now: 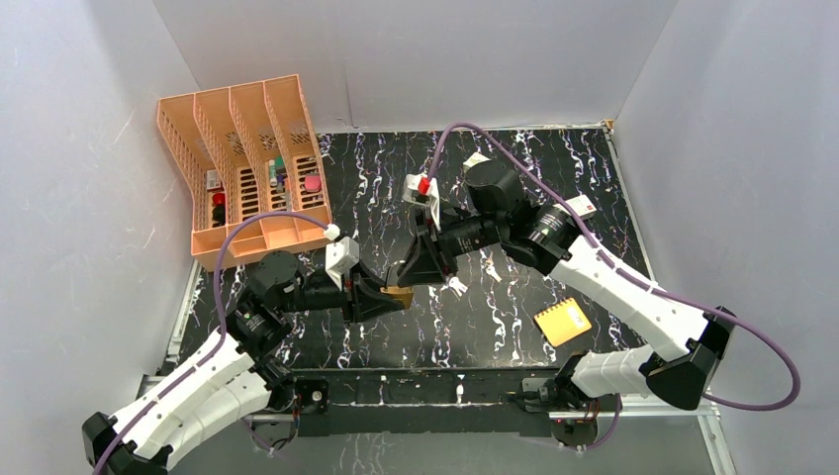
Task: Unlock with the key
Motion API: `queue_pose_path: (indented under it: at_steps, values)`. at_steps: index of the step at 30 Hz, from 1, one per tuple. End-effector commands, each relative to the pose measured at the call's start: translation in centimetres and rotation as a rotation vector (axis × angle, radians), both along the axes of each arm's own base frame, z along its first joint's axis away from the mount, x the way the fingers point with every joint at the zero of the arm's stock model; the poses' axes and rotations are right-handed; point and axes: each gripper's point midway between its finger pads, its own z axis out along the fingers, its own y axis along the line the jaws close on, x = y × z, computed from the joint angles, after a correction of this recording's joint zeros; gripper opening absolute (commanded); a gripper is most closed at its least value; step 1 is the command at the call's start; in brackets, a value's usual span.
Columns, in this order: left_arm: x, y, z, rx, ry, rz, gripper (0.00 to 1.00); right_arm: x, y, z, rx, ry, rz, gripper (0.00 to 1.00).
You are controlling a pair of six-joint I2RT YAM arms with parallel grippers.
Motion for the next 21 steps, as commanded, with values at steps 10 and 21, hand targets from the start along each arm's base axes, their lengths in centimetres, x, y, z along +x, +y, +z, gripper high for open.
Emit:
queue_pose_path:
  at_steps: [10,21]
  values:
    - [2.3,1.4,2.2,-0.029,-0.108,0.176,0.58,3.6,1.7,0.8,0.05,-0.155,-0.215,0.0]
    - [7.2,12.1,1.5,0.007,-0.105,0.857,0.98,14.1,3.2,-5.0,-0.008,-0.362,-0.658,0.0]
